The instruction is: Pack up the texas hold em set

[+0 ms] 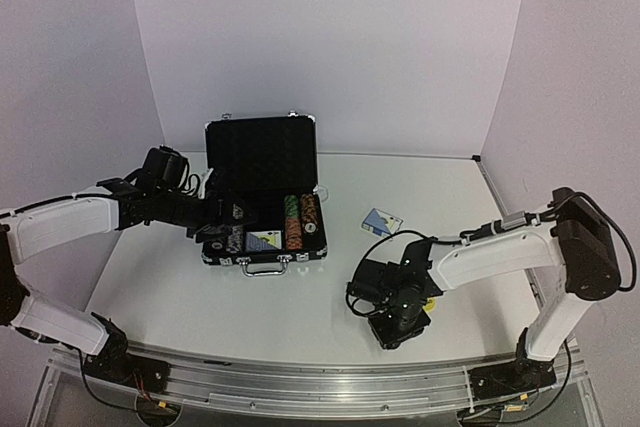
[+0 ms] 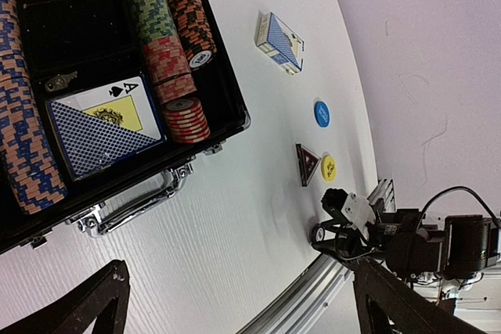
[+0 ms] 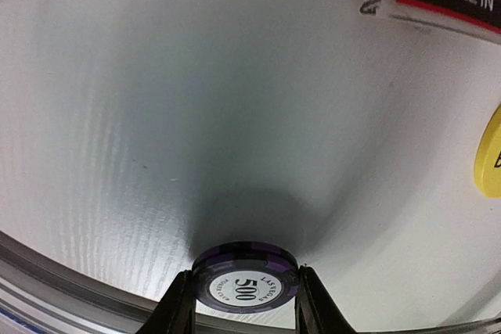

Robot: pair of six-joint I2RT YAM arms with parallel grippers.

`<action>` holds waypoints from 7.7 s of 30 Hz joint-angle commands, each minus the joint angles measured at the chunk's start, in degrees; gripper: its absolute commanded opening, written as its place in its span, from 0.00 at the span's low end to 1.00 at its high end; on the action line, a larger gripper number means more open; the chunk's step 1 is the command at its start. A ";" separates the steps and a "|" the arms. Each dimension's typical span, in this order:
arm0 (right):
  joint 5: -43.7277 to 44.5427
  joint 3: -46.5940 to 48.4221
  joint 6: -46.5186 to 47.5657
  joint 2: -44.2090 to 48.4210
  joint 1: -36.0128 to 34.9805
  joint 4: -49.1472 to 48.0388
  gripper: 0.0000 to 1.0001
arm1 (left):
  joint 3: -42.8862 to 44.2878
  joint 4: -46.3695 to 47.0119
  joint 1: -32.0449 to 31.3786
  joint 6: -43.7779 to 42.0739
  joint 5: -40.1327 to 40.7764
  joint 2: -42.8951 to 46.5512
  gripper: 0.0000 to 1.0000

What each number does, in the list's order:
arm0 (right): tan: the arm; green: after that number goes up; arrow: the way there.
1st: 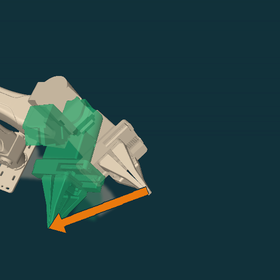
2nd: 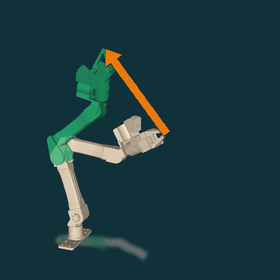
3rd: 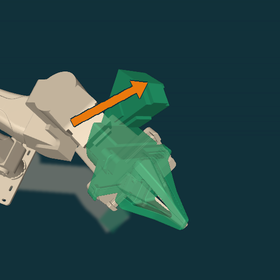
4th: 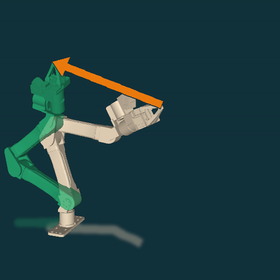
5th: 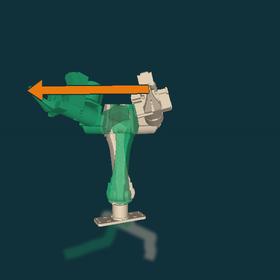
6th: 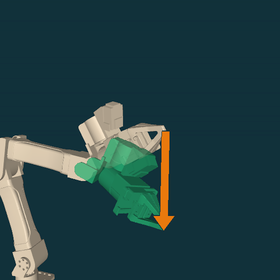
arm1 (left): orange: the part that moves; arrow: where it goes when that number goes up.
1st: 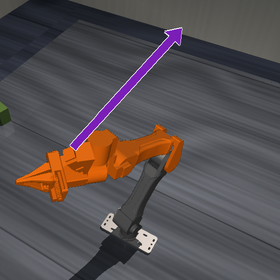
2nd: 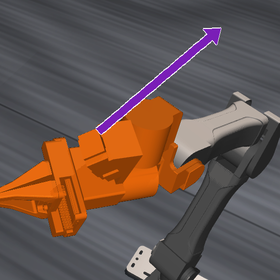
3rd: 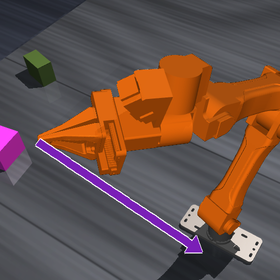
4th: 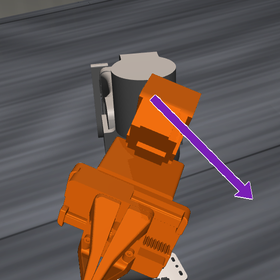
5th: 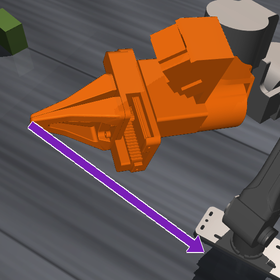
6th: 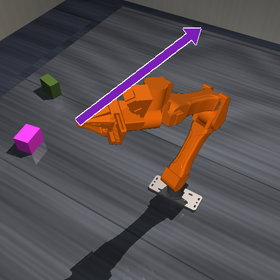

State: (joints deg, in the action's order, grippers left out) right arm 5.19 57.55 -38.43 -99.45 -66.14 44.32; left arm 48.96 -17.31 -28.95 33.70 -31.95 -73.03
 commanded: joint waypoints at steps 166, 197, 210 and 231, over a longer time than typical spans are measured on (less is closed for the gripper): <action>18.46 20.31 -4.55 9.17 14.00 2.20 0.98 | 14.93 -19.05 11.01 -103.77 16.22 -28.25 0.05; 17.58 20.76 -3.09 8.68 14.02 2.54 0.98 | 22.59 -33.71 11.03 -105.24 8.50 -21.52 0.16; 17.45 19.92 -0.16 7.99 14.03 2.44 0.98 | 24.11 -8.12 12.70 -82.38 12.71 -14.78 1.00; 11.39 23.45 8.94 3.65 14.22 2.29 0.98 | 6.36 -15.12 12.86 0.82 22.97 -3.00 1.00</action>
State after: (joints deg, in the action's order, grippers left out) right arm 19.50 79.85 -32.46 -94.71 -52.14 46.39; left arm 64.15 -28.43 -16.05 22.24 -6.11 -83.79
